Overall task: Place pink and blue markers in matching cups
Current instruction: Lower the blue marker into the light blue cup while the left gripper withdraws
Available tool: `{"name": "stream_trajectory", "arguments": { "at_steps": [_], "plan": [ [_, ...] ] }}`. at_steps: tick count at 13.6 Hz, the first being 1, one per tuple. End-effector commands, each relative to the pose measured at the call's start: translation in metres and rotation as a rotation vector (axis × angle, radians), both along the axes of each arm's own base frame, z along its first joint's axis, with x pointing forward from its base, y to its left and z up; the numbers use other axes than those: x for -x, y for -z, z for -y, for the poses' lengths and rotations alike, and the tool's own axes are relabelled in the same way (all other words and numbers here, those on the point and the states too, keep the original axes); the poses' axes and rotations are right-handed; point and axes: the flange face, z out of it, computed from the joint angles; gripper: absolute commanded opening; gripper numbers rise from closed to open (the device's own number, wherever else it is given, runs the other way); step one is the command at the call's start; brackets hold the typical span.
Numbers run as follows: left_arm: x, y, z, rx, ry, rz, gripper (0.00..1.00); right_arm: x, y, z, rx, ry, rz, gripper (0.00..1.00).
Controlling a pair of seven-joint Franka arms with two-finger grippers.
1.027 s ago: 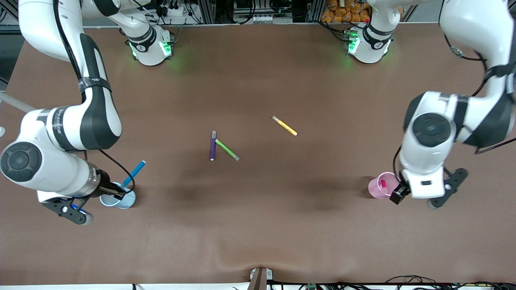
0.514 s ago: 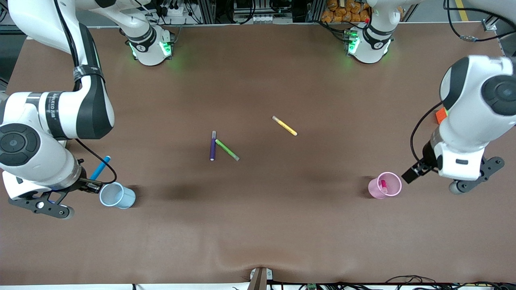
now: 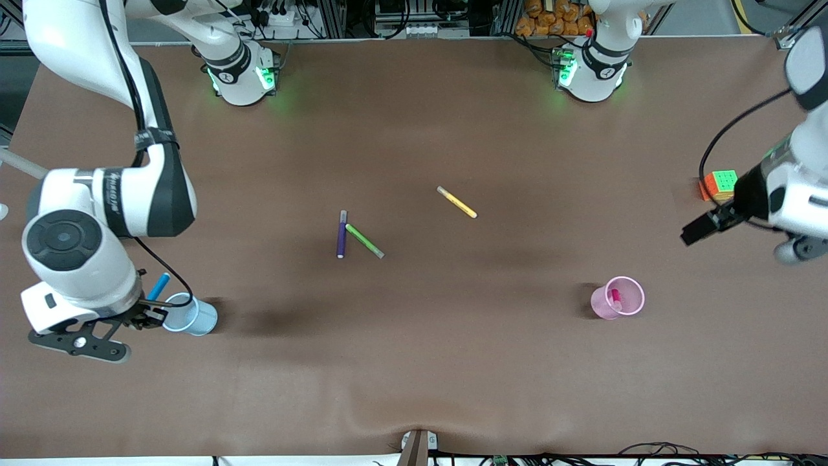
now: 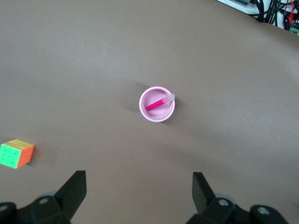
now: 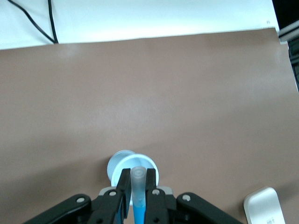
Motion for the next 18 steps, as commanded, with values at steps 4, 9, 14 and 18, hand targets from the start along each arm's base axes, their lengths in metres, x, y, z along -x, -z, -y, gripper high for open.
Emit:
{"name": "stream_trajectory", "arguments": {
  "at_steps": [4, 9, 14, 18],
  "plan": [
    [0.053, -0.053, -0.002, -0.045, 0.19, -0.045, 1.0, -0.004, 0.036, 0.016, 0.001, -0.029, 0.128, 0.0],
    [0.094, -0.076, -0.027, 0.046, 0.215, -0.059, 1.0, 0.0, 0.084, 0.037, -0.002, -0.027, 0.165, 0.0],
    [0.118, -0.073, -0.024, 0.054, 0.23, -0.071, 1.0, 0.0, 0.108, 0.042, -0.023, -0.014, 0.165, 0.29],
    [0.116, -0.072, -0.02, 0.043, 0.23, -0.076, 1.0, 0.002, 0.107, 0.031, -0.018, -0.015, 0.147, 1.0]
  ]
}}
